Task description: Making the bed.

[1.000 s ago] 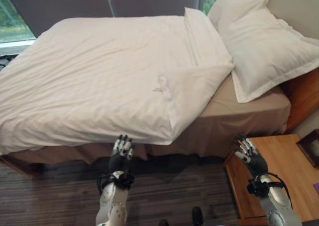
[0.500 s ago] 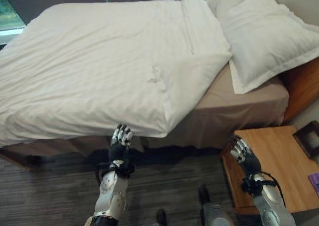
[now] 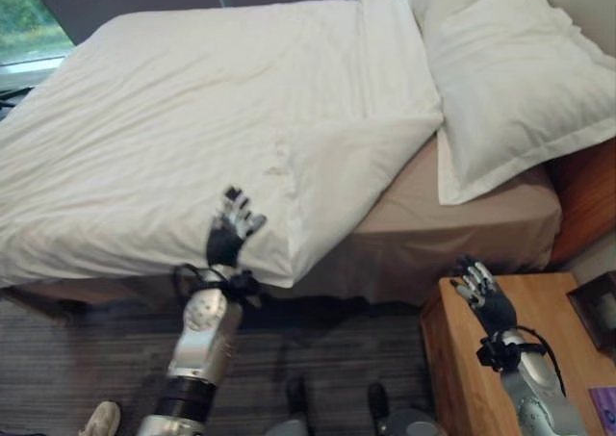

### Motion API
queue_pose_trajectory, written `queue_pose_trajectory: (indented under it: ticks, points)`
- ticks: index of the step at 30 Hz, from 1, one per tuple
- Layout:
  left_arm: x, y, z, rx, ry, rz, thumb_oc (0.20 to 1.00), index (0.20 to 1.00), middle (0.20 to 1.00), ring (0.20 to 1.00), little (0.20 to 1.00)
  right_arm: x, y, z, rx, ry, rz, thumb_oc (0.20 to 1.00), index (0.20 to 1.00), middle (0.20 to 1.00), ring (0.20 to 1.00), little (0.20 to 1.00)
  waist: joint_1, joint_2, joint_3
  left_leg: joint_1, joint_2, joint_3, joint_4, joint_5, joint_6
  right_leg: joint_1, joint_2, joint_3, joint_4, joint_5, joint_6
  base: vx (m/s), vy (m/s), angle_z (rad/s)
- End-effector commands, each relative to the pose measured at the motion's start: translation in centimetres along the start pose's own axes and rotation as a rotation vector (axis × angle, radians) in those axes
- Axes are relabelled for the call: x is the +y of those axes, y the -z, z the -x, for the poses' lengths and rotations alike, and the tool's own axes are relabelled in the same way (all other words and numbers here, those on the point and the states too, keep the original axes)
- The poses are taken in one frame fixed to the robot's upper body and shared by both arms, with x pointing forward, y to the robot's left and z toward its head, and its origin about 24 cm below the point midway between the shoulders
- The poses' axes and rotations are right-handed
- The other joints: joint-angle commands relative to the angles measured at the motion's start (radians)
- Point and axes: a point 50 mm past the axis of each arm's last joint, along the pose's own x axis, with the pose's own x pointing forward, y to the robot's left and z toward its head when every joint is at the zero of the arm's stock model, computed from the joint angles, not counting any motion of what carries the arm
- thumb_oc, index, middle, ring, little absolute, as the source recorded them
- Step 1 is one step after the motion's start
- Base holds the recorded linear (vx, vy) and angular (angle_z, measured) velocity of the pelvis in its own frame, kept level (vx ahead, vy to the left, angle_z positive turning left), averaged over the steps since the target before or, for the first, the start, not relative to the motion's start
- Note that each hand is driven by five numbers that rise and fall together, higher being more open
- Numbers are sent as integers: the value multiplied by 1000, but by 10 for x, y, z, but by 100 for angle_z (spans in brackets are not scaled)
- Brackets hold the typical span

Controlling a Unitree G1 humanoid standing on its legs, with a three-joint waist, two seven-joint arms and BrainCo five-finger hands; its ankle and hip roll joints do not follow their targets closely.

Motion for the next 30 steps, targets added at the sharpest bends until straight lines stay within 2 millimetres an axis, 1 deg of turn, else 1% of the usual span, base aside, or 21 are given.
queue_pose_trajectory:
  ticks: [1, 2, 3, 4, 5, 6, 7, 9, 10, 11, 13, 15, 17, 22, 25, 26, 27, 28, 29, 30]
  points:
    - [25, -31, -32, -125, -118, -169, 1000, 1000, 1000, 1000, 1000, 7, -14, 3, -83, -60, 15, 1000, 1000, 1000, 1000, 1000, -23, -8, -54, 59, -18, 35, 14, 27, -15, -11, -53, 39, 41, -68, 82, 123, 93, -46]
    - [45, -38, -45, -107, -180, -250, 1000, 1000, 1000, 1000, 1000, 9, -11, 6, -73, -71, -7, 1000, 1000, 1000, 1000, 1000, -35, -7, -57, 67, -18, 51, 14, 21, -14, -11, -52, 51, 35, -64, 87, 150, 121, -49]
    - [54, -44, -52, -106, -205, -279, 1000, 1000, 1000, 1000, 1000, 10, -7, 10, -57, -84, -17, 1000, 1000, 1000, 1000, 1000, -43, -5, -60, 71, -18, 63, 14, 14, -13, -11, -53, 59, 29, -62, 91, 121, 123, -49]
    - [75, -51, -65, -44, -247, -369, 1000, 1000, 1000, 1000, 1000, 12, -1, 12, -20, -109, -24, 1000, 1000, 1000, 1000, 1000, -62, 1, -61, 75, -19, 81, 14, 7, -12, -11, -57, 63, 24, -61, 100, 76, 129, -48]
    - [92, -75, -85, -22, -295, -503, 1000, 1000, 1000, 1000, 1000, 12, 4, 15, 17, -130, -9, 1000, 1000, 1000, 1000, 1000, -85, 10, -64, 62, -17, 100, 14, 7, -15, -28, -58, 69, 23, -55, 108, 48, 102, -33]
    - [91, -77, -87, -25, -292, -504, 1000, 1000, 1000, 1000, 1000, 12, 4, 14, 14, -129, -12, 1000, 1000, 1000, 1000, 1000, -82, 7, -63, 61, -17, 100, 14, 7, -15, -29, -58, 69, 23, -55, 109, -3, 88, -26]
    - [96, -89, -96, -18, -309, -562, 1000, 1000, 1000, 1000, 1000, 11, 5, 13, 25, -137, -3, 1000, 1000, 1000, 1000, 1000, -94, 9, -55, 52, -17, 107, 14, 9, -16, -44, -60, 72, 26, -50, 113, -36, 61, -13]
    - [97, -111, -109, -28, -331, -587, 1000, 1000, 1000, 1000, 1000, 12, 3, 10, 22, -147, -20, 1000, 1000, 1000, 1000, 1000, -110, 13, -36, 29, -14, 117, 14, 11, -16, -84, -60, 83, 32, -42, 117, -107, 83, -8]
    - [97, -132, -118, -41, -346, -626, 1000, 1000, 1000, 1000, 1000, 14, 2, 7, 19, -161, -34, 1000, 1000, 1000, 1000, 1000, -121, 12, -17, 2, -10, 128, 14, 14, -17, -124, -58, 93, 30, -26, 122, -107, 54, -13]
    - [97, -132, -118, -43, -345, -627, 1000, 1000, 1000, 1000, 1000, 14, 2, 7, 18, -160, -35, 1000, 1000, 1000, 1000, 1000, -119, 11, -18, 1, -10, 129, 14, 14, -17, -126, -58, 94, 31, -26, 122, -81, 51, -21]
    - [98, -155, -125, -62, -383, -654, 1000, 1000, 1000, 1000, 1000, 20, 6, 6, 28, -178, -70, 1000, 1000, 1000, 1000, 1000, -129, 7, -2, -33, -7, 147, 14, 16, -20, -171, -56, 110, 22, -2, 131, -10, 49, -25]
    - [97, -159, -127, -72, -393, -646, 1000, 1000, 1000, 1000, 1000, 23, 8, 6, 31, -185, -86, 1000, 1000, 1000, 1000, 1000, -130, 6, 2, -41, -6, 151, 14, 17, -21, -181, -57, 114, 21, 2, 132, 15, 22, -26]
    - [92, -164, -130, -94, -395, -602, 1000, 1000, 1000, 1000, 1000, 29, 12, 7, 43, -203, -113, 1000, 1000, 1000, 1000, 1000, -136, 1, 21, -54, -3, 158, 14, 18, -23, -206, -54, 122, 24, 5, 134, 21, 11, -24]
    - [84, -170, -135, -103, -390, -592, 1000, 1000, 1000, 1000, 1000, 32, 15, 7, 58, -221, -116, 1000, 1000, 1000, 1000, 1000, -137, -8, 40, -60, 1, 174, 14, 17, -25, -226, -49, 129, 29, 6, 136, 34, -8, -15]
    - [80, -175, -138, -116, -381, -600, 1000, 1000, 1000, 1000, 1000, 33, 12, 4, 51, -233, -86, 1000, 1000, 1000, 1000, 1000, -138, -11, 54, -61, 3, 178, 14, 18, -26, -238, -45, 132, 38, 4, 135, -4, -12, -7]
    - [77, -180, -139, -134, -380, -599, 1000, 1000, 1000, 1000, 1000, 32, 8, 1, 37, -239, -58, 1000, 1000, 1000, 1000, 1000, -144, -16, 69, -64, 3, 178, 14, 16, -26, -247, -44, 134, 48, -1, 136, -39, -14, -3]
    - [78, -186, -139, -143, -388, -607, 1000, 1000, 1000, 1000, 1000, 31, 2, 0, 13, -236, -38, 1000, 1000, 1000, 1000, 1000, -152, -24, 85, -78, 7, 185, 14, 18, -28, -271, -40, 137, 54, 2, 136, -38, -13, -1]
    - [78, -186, -139, -143, -388, -607, 1000, 1000, 1000, 1000, 1000, 31, 2, 0, 12, -235, -38, 1000, 1000, 1000, 1000, 1000, -152, -24, 85, -78, 7, 185, 14, 18, -28, -272, -40, 137, 55, 2, 136, 0, 0, 0]
    - [83, -185, -138, -127, -398, -625, 1000, 1000, 1000, 1000, 1000, 28, 1, 0, 10, -220, -40, 1000, 1000, 1000, 1000, 1000, -156, -30, 89, -86, 9, 191, 14, 20, -30, -281, -38, 139, 52, 10, 137, -5, -30, -3]
    - [83, -189, -138, -127, -401, -650, 1000, 1000, 1000, 1000, 1000, 25, 0, 1, 0, -210, -37, 1000, 1000, 1000, 1000, 1000, -160, -33, 95, -96, 11, 192, 14, 23, -32, -291, -37, 139, 49, 17, 137, -20, -48, -5]
